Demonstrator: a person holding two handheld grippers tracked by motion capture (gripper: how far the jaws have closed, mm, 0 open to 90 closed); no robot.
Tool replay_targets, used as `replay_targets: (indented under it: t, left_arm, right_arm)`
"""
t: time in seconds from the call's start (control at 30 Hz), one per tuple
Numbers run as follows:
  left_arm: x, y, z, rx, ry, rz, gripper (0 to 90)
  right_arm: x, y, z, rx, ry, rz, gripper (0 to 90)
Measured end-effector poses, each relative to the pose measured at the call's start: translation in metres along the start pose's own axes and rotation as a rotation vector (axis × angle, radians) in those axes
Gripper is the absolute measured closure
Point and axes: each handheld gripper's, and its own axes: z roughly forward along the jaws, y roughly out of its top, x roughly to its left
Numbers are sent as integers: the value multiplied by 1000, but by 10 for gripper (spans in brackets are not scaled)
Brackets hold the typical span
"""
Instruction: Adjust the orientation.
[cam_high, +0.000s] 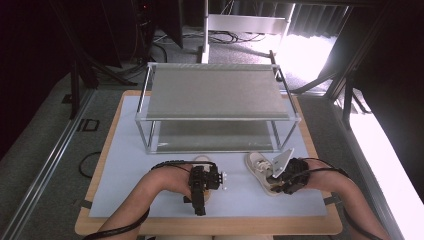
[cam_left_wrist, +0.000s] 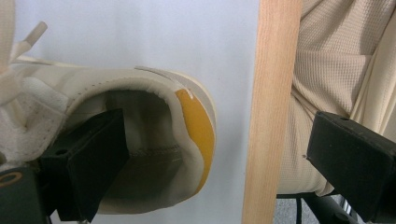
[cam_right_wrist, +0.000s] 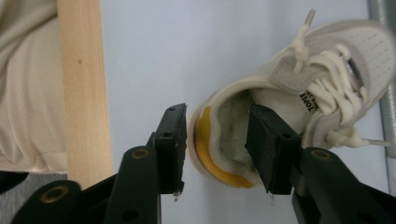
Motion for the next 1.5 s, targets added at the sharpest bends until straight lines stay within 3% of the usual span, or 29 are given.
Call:
replay_targets:
  t: [0.13,0.3,0.4,0.47,0.57,0.73,1.0,1.13,1.23,1.3,1.4,1.5]
  left_arm:
    - [0,-1,0,-4,1,-2,50]
    - [1,-1,-1,-4,2,1,52]
    - [0,-1,-1,-9,-4,-5,52]
    - [1,-1,-1,-7,-3,-2,52]
    - [0,-1,-1,-8,-2,-6,52]
    - [0,-1,-1,-4,2,-5,52]
    - [0,0,0,-4,3,-4,52]
    - [0,-1,0,-12,3,-9,52]
    - [0,-1,0,-16,6,-7,57]
    - [0,-1,0,-22,6,-16,65]
    - [1,-2,-1,-32,5,-38,69]
    - [-1,-4,-1,-37,42,-41,152]
  right_arm:
    - [-1,3,12,65,22,-25,627]
    - [2,5,12,52,37,-52,728]
    - [7,9,12,69,11,-67,756]
    - [9,11,11,48,10,-50,769]
    - [14,17,8,1,14,-35,769]
    - [25,33,7,-49,-26,-1,770]
    - [34,51,16,-54,-83,40,767]
    - [32,58,25,-51,-30,72,752]
    - [34,63,29,-79,-17,58,709]
    - [38,65,32,-79,-46,5,671]
    - [39,66,33,-78,-38,-25,629]
    - [39,65,32,-75,-31,-32,611]
